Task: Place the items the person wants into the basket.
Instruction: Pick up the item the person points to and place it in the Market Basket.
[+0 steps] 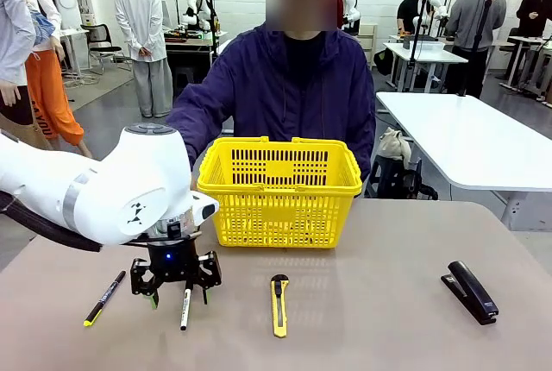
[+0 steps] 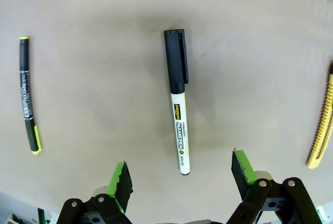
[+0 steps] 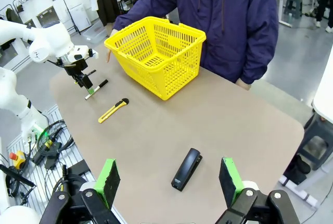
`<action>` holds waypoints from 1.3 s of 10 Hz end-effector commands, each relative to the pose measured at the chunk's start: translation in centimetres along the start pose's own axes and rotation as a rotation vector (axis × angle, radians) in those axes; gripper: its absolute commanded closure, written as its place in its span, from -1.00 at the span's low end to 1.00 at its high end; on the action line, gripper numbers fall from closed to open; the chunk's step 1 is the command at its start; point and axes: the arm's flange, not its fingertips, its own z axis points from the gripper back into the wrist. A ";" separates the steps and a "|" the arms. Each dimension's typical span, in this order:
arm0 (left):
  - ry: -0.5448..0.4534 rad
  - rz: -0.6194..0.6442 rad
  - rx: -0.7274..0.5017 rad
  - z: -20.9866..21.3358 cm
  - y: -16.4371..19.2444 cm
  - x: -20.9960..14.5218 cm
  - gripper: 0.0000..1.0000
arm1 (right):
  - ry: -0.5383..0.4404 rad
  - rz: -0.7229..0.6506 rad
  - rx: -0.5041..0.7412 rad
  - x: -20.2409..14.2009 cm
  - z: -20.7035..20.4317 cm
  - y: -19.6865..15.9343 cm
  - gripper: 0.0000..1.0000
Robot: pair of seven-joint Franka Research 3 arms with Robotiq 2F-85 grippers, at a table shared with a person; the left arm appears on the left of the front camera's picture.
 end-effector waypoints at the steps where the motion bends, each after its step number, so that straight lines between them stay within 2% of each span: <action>1: -0.007 0.025 0.005 -1.0 -1.1 1.0 -1.00 | -0.029 0.013 0.011 0.1 -0.1 -0.2 -1.00; 10: 0.008 0.022 0.017 -3.0 -0.8 2.2 -1.00 | -0.029 0.013 0.011 0.1 -0.1 -0.2 -1.00; 11: -0.001 0.012 0.013 -3.0 -0.8 2.1 -0.47 | -0.029 0.013 0.011 0.1 -0.1 -0.2 -1.00; 12: -0.004 0.010 0.011 -3.0 -0.7 2.1 -0.02 | -0.029 0.013 0.011 0.1 -0.1 -0.2 -1.00; 13: -0.004 0.008 0.011 -3.0 -0.7 2.1 0.60 | -0.029 0.013 0.011 0.1 -0.1 -0.2 -1.00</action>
